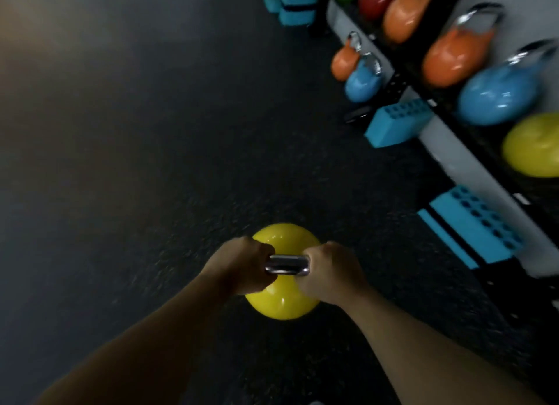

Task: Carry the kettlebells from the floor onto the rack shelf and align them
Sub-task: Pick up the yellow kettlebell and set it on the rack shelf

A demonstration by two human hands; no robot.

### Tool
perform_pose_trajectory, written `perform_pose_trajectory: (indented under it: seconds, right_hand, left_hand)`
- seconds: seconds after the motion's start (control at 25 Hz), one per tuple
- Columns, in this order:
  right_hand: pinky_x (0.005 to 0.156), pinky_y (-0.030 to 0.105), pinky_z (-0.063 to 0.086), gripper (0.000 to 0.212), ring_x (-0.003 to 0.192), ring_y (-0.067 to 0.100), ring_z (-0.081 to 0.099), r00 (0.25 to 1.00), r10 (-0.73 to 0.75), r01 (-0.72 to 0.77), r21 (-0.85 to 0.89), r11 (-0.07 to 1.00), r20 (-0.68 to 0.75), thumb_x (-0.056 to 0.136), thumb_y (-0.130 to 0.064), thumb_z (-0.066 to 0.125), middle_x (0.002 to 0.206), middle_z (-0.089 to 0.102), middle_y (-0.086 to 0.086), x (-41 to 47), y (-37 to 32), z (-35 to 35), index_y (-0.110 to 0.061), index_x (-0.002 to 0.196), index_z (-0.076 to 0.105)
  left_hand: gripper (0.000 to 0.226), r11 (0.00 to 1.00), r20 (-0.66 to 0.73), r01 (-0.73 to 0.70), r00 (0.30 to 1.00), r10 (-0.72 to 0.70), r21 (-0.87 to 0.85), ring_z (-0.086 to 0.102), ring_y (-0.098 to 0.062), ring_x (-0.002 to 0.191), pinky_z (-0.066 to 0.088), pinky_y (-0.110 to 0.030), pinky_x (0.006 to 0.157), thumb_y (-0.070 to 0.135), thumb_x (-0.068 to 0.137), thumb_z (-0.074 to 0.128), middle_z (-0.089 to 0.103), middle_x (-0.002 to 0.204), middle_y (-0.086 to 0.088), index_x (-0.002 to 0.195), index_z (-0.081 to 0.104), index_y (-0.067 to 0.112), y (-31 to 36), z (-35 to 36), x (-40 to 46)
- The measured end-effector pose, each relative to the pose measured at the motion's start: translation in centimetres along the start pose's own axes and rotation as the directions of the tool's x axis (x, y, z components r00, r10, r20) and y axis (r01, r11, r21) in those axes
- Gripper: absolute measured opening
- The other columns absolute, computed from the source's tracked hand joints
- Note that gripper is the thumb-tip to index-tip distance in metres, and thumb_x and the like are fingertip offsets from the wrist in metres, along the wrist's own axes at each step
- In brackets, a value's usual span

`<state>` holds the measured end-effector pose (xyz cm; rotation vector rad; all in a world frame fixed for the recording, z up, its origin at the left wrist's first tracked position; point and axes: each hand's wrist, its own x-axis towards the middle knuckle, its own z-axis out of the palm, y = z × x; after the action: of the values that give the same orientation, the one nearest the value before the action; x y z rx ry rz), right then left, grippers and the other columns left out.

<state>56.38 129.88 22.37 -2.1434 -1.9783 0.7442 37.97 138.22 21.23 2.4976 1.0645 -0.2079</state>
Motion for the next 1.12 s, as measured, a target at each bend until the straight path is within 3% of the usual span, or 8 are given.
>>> perform_pose_trajectory:
  seconds: [0.16,0.32,0.44,0.52,0.68,1.0,1.12]
  right_hand:
    - [0.045,0.015,0.028,0.012,0.06,0.007,0.052,0.97,0.163,-0.168,-0.014,0.986,-0.182,0.075,-0.035,0.069,0.064,0.05,-0.013,-1.3,9.8,-7.2,-0.025,0.074,0.061]
    - [0.054,0.025,0.035,0.014,0.069,0.02,0.063,0.897,0.331,-0.359,-0.044,0.932,-0.294,0.072,-0.037,0.063,0.074,0.067,-0.001,-1.4,18.3,-12.9,-0.023,0.076,0.062]
    - [0.058,0.029,0.036,0.014,0.08,0.027,0.066,0.822,0.462,-0.493,-0.01,0.87,-0.333,0.069,-0.038,0.059,0.082,0.069,0.003,-1.7,23.3,-16.0,-0.025,0.075,0.058]
    - [0.057,0.03,0.036,0.016,0.079,0.028,0.066,0.755,0.54,-0.574,0.023,0.819,-0.373,0.068,-0.04,0.056,0.079,0.069,0.004,-2.5,27.1,-18.2,-0.025,0.072,0.054]
    - [0.055,0.033,0.047,0.023,0.072,0.029,0.067,0.588,0.649,-0.693,0.113,0.712,-0.483,0.066,-0.041,0.056,0.072,0.069,0.004,-4.8,34.5,-22.3,-0.02,0.074,0.064]
    - [0.067,0.039,0.056,0.029,0.081,0.038,0.069,0.307,0.746,-0.796,0.271,0.542,-0.591,0.067,-0.033,0.058,0.084,0.074,0.01,-9.4,49.3,-30.2,-0.018,0.089,0.069]
    - [0.066,0.039,0.054,0.022,0.082,0.04,0.068,0.246,0.76,-0.805,0.31,0.506,-0.601,0.07,-0.026,0.061,0.087,0.073,0.013,-9.7,54.2,-32.2,-0.016,0.089,0.067]
  left_hand:
    - [0.019,0.979,-0.019,-0.193,0.981,0.195,0.06,0.06,-0.012,0.067,0.035,-0.025,0.049,0.047,0.077,0.055,0.057,0.072,0.01,0.088,0.06,0.031,9.3,-2.8,10.9]
    - [0.015,0.928,-0.044,-0.369,0.927,0.371,0.055,0.059,-0.013,0.066,0.03,-0.025,0.049,0.045,0.078,0.06,0.061,0.076,0.007,0.081,0.053,0.031,17.2,-4.6,20.6]
    - [0.018,0.865,-0.035,-0.495,0.866,0.499,0.084,0.064,-0.02,0.074,0.036,-0.028,0.054,0.043,0.079,0.058,0.066,0.083,0.002,0.085,0.054,0.027,22.4,-5.8,26.8]
    - [0.02,0.802,-0.009,-0.587,0.806,0.592,0.111,0.065,-0.025,0.079,0.04,-0.032,0.058,0.042,0.08,0.057,0.067,0.087,-0.002,0.088,0.055,0.025,26.7,-6.6,31.0]
    - [0.023,0.69,-0.001,-0.703,0.7,0.714,0.174,0.066,-0.029,0.083,0.048,-0.035,0.061,0.041,0.082,0.055,0.069,0.09,-0.004,0.093,0.058,0.022,36.0,-7.1,38.2]
    - [0.029,0.466,-0.018,-0.845,0.478,0.878,0.263,0.069,-0.029,0.087,0.05,-0.036,0.062,0.037,0.077,0.068,0.072,0.094,-0.007,0.1,0.062,0.02,54.3,-6.7,49.5]
    - [0.026,0.396,-0.007,-0.871,0.411,0.911,0.291,0.067,-0.032,0.089,0.048,-0.038,0.061,0.032,0.078,0.068,0.07,0.094,-0.009,0.1,0.059,0.019,59.5,-6.0,53.8]
